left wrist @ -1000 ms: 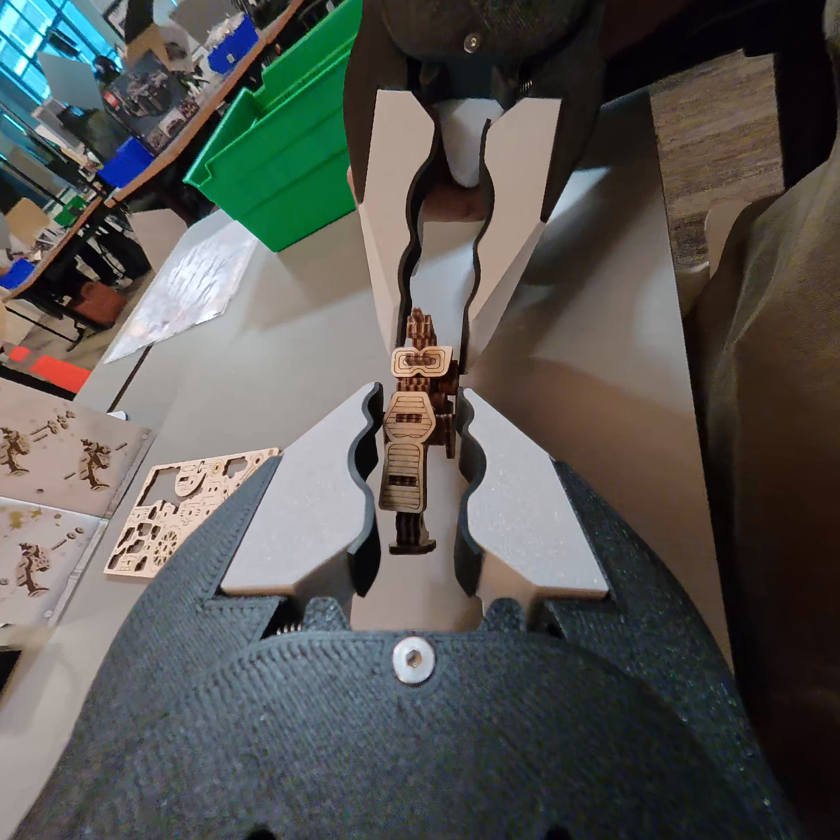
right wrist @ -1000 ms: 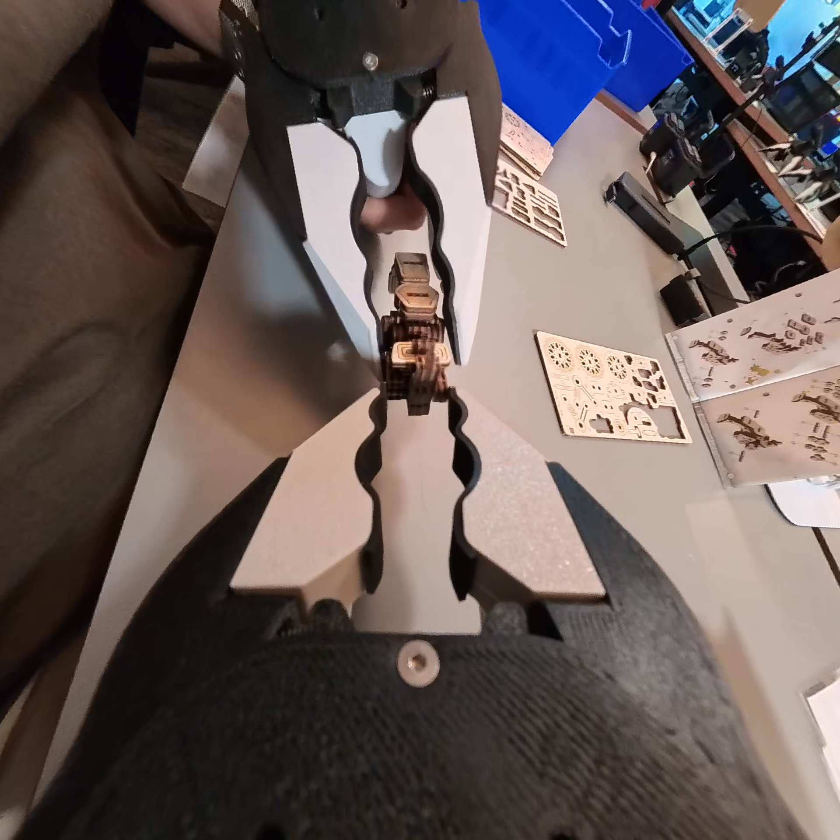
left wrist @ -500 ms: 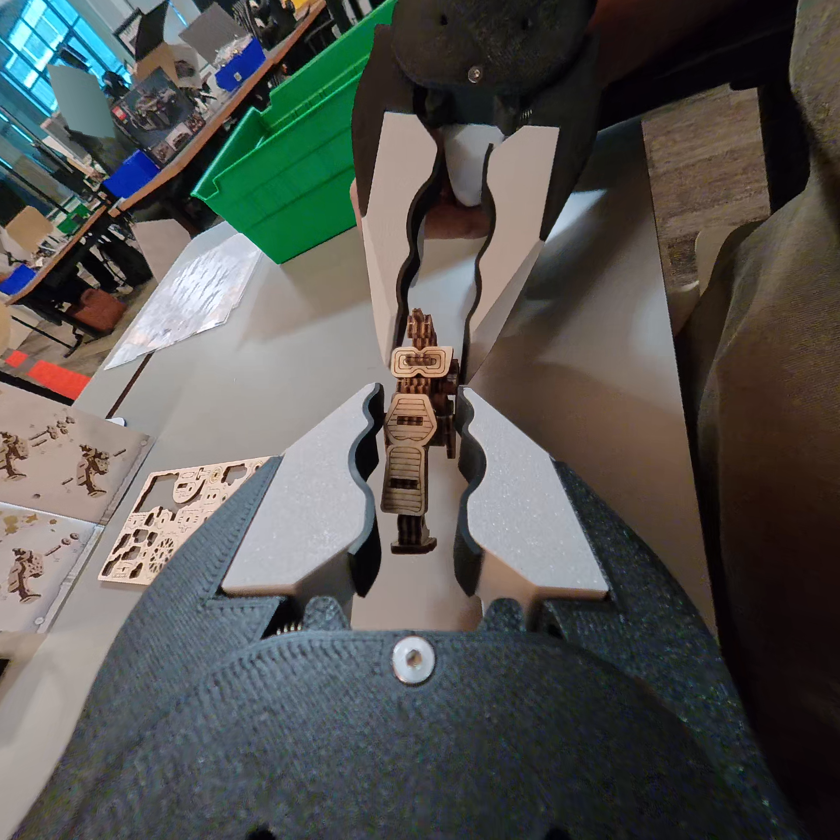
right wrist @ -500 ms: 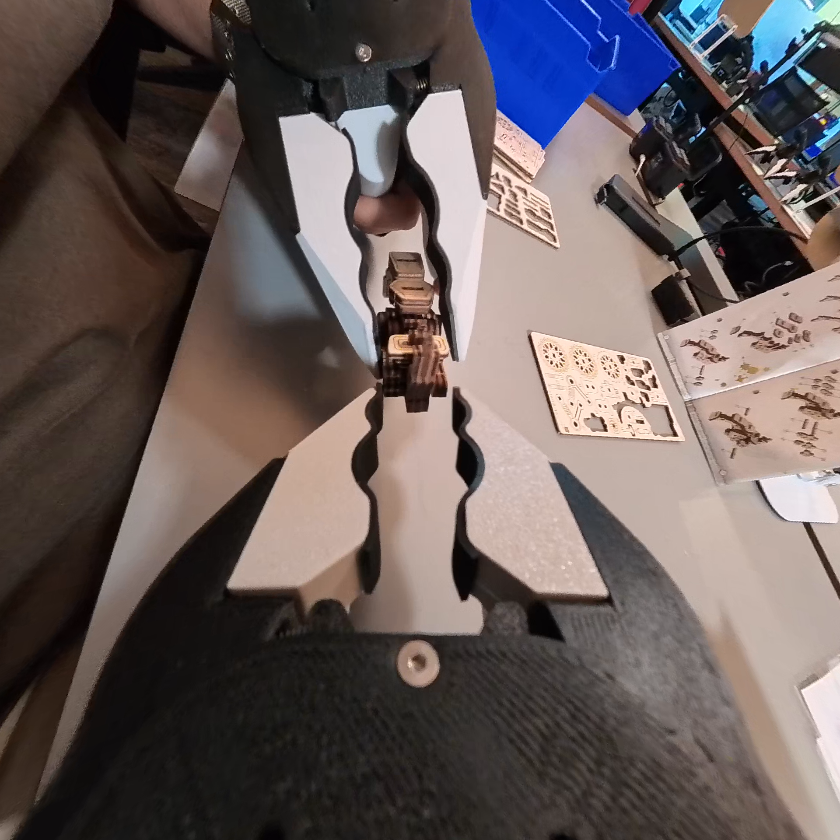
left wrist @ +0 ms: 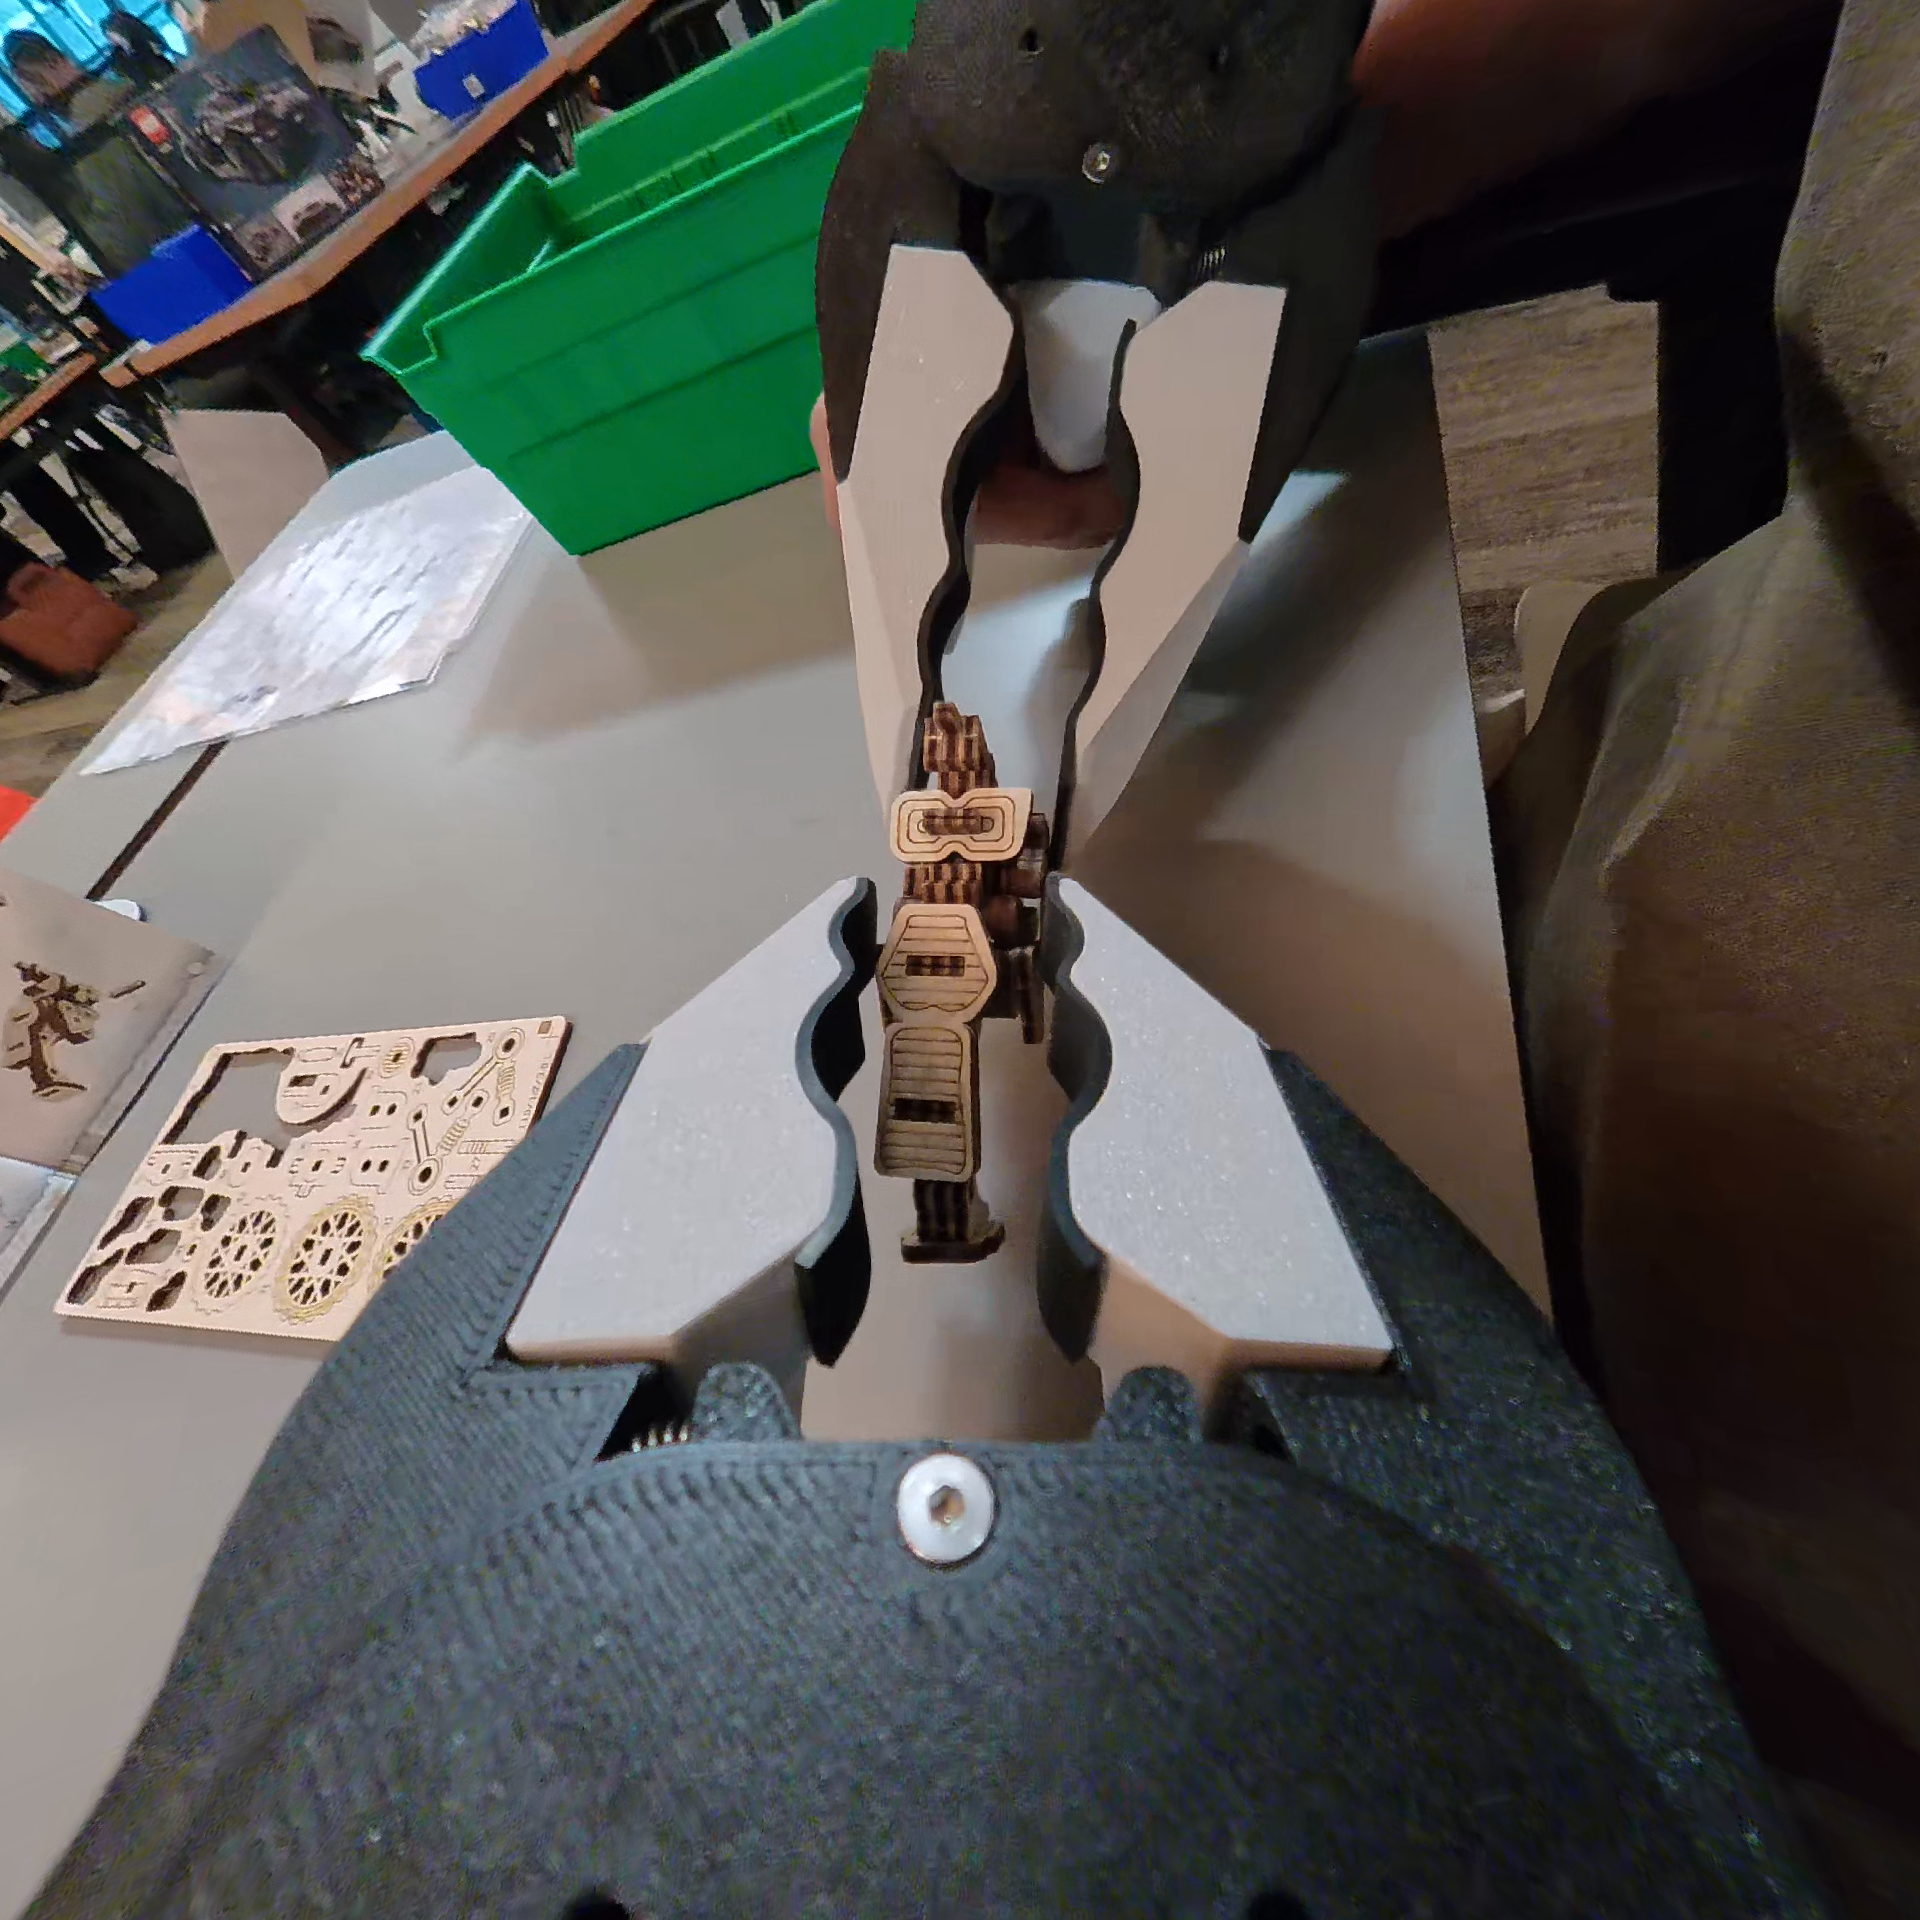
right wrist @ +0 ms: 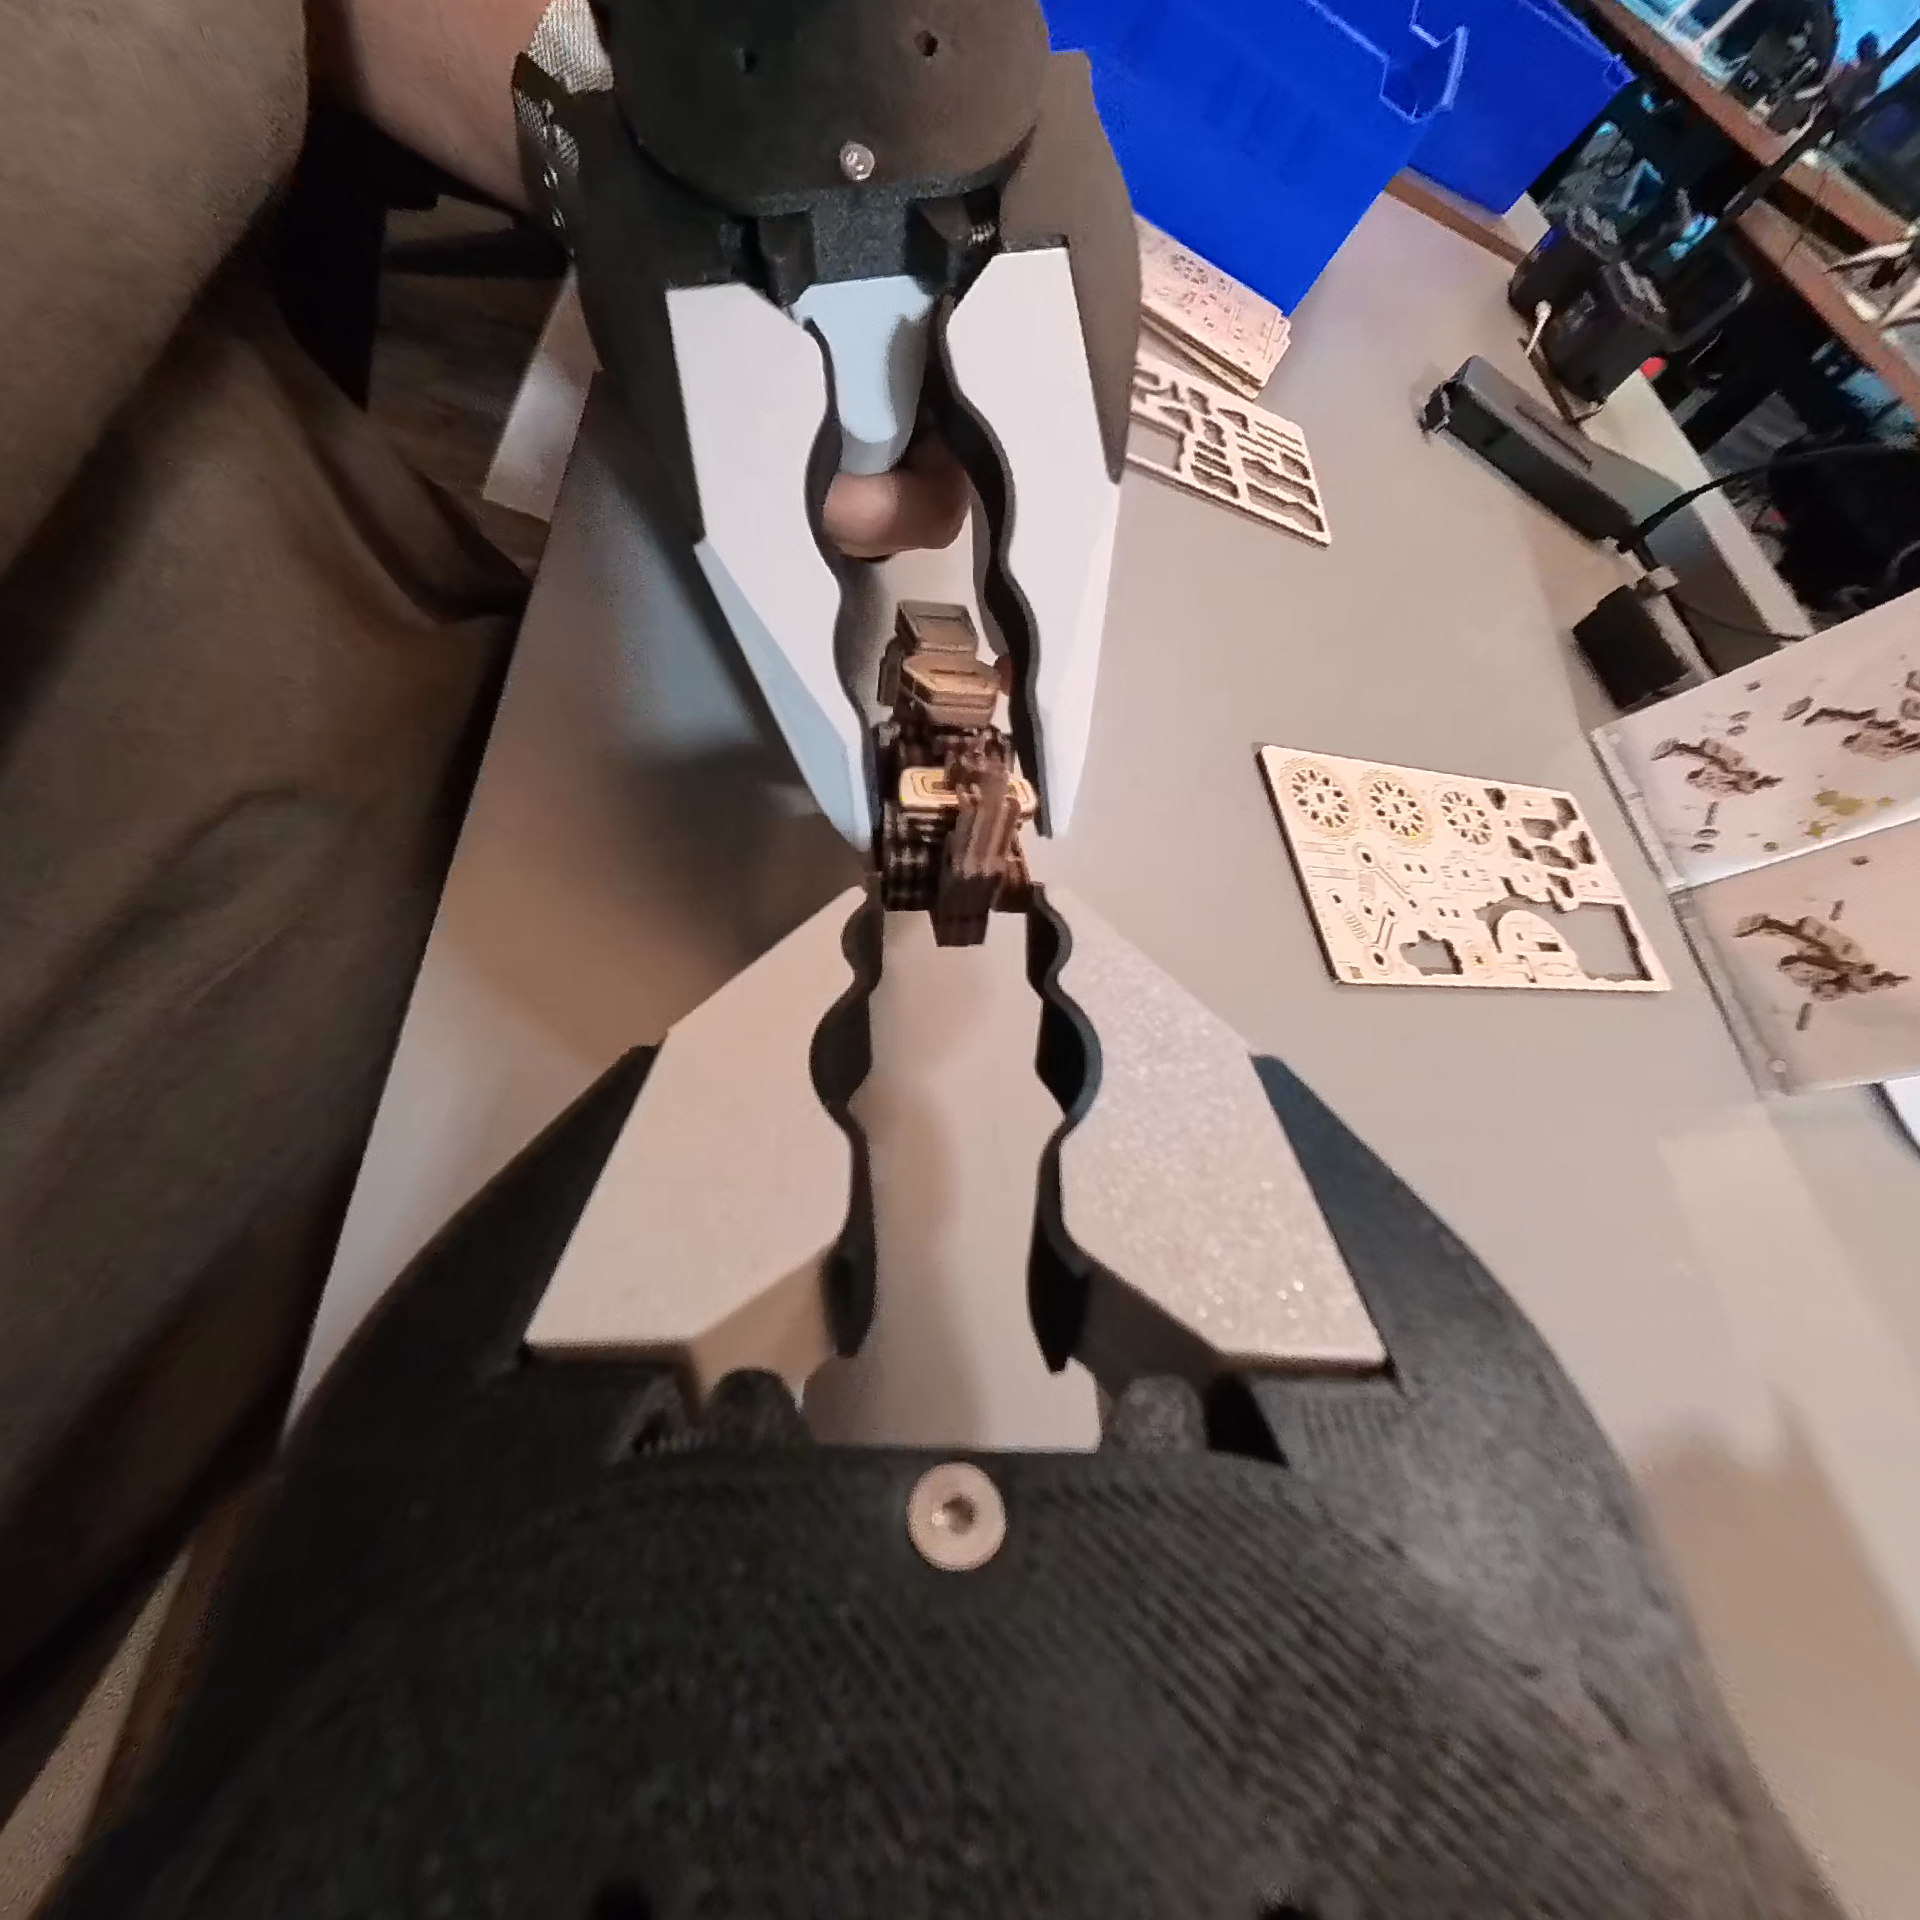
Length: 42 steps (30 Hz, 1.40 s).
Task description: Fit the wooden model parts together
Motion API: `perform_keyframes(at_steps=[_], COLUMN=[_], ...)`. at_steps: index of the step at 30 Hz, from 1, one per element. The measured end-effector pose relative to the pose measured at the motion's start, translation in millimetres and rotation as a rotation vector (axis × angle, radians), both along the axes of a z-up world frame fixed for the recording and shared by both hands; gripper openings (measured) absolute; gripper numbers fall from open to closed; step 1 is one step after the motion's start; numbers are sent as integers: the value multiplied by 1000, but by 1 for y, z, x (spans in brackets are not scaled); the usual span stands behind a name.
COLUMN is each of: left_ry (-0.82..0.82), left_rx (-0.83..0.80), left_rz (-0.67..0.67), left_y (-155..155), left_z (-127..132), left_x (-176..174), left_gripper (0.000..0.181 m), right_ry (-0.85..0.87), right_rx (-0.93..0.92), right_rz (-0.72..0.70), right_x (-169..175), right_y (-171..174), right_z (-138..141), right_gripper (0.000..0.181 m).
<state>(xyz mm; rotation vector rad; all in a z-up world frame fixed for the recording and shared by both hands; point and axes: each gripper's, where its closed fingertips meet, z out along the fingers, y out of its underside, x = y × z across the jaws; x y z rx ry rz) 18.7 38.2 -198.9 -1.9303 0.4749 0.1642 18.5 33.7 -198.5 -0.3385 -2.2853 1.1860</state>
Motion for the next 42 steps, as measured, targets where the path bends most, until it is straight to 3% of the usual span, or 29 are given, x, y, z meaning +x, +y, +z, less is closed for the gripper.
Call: perform_keyframes(at_steps=[14,20,26,34,42], left_ry=[-221,-212,-9,34,19], left_rx=[-10,-4,57,93,76], left_rz=[-17,-52,-40,-6,-27], left_y=[-1,-3,-4,-6,-6], left_z=[9,10,11,18,15], left_x=[3,8,5,0,5], left_gripper=[31,28,28,22,22], right_ry=[-236,-158,123,95,112], right_rx=[-200,-163,-15,-144,-156], right_rz=[9,40,51,19,36], right_x=[3,7,6,2,5], right_y=[-2,-4,-6,-3,-7], right_z=[10,12,13,28,30], right_gripper=[25,25,25,24,26])
